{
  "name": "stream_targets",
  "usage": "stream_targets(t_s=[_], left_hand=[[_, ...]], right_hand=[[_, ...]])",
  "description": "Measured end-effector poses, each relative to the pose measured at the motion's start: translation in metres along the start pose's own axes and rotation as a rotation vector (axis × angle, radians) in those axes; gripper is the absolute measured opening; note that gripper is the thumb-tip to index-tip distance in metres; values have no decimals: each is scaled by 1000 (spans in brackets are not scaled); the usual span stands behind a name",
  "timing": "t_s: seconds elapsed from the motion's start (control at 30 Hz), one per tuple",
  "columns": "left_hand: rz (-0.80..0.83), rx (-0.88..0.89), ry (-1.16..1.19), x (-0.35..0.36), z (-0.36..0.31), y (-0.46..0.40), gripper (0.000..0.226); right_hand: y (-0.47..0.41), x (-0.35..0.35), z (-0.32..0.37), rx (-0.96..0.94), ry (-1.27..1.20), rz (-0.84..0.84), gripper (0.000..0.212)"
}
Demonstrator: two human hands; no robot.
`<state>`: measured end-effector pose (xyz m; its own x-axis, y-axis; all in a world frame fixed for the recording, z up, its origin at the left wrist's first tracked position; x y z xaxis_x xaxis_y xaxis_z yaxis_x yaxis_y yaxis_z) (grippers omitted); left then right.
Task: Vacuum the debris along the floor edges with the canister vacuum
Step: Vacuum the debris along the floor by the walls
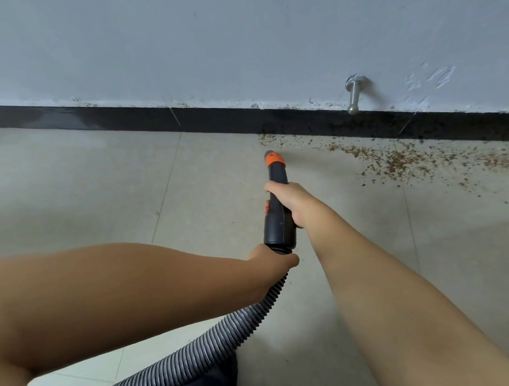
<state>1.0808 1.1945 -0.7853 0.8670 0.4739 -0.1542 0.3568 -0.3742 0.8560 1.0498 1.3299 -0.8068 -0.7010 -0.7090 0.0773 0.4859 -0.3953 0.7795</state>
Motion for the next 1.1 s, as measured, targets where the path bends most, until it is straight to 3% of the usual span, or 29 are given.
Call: stream_targets(t_s=[0.2,0.43,0.53,0.77,0.97,1.1], left_hand=[[-17,28,-50,-7,-5,-5,27],[162,87,-141,58,-39,-20,36],[185,91,-110,79,-51,-26,38],[145,69,-18,69,-45,-31,37],[394,-67,47,43,-28,-20,29],[292,-25,75,25,-21,-24,24]], right_hand=[[-2,0,0,-3,-62,-9,14],[2,-108,-1,11,-171,-275,13],[1,-134,6,23,-174,-313,13],[-8,-96,16,52,-112,-127,18],[-11,-55,4,91,-170,36,20],[-14,-30,2,99,-163,77,21]])
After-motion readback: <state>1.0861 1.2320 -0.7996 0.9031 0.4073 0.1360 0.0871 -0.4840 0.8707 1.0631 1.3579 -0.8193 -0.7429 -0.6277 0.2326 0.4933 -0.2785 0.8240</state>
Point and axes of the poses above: each hand's wrist, its own y-axis away from the middle knuckle, its own x-axis out of the palm, z = x × y, the point moved 9 cm from there along -y, towards the middle knuckle
